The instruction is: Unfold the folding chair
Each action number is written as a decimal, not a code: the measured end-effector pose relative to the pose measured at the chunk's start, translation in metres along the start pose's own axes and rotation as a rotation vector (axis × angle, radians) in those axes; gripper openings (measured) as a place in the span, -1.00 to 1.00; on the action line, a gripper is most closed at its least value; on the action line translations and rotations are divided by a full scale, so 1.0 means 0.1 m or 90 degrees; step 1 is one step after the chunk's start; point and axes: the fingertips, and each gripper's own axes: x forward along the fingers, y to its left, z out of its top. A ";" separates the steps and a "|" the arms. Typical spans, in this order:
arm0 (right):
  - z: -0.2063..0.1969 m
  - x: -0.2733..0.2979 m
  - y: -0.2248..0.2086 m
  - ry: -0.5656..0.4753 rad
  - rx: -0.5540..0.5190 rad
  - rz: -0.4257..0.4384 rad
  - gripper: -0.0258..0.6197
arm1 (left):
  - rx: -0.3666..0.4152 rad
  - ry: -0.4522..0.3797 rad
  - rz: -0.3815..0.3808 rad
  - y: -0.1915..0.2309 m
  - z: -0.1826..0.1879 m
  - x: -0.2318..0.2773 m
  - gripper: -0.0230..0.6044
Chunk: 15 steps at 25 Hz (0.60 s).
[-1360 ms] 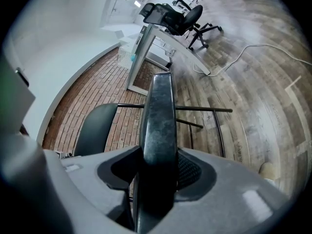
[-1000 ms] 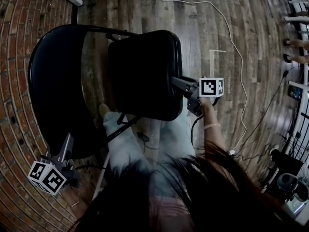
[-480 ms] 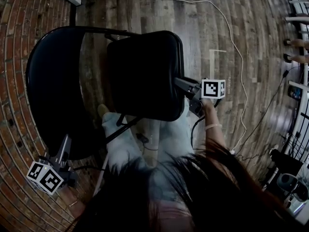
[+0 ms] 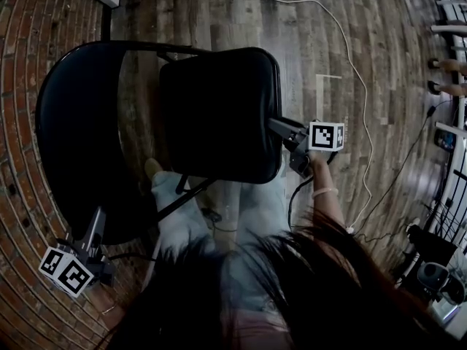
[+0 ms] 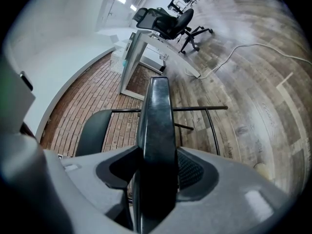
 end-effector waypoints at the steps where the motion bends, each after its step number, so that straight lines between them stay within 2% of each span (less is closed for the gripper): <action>1: 0.00 -0.01 -0.03 -0.001 -0.001 0.001 -0.20 | 0.001 0.001 -0.002 0.00 -0.01 0.01 -0.68; 15: 0.05 -0.06 -0.23 -0.015 0.008 0.026 -0.20 | 0.002 0.003 -0.014 0.01 -0.05 0.12 -0.68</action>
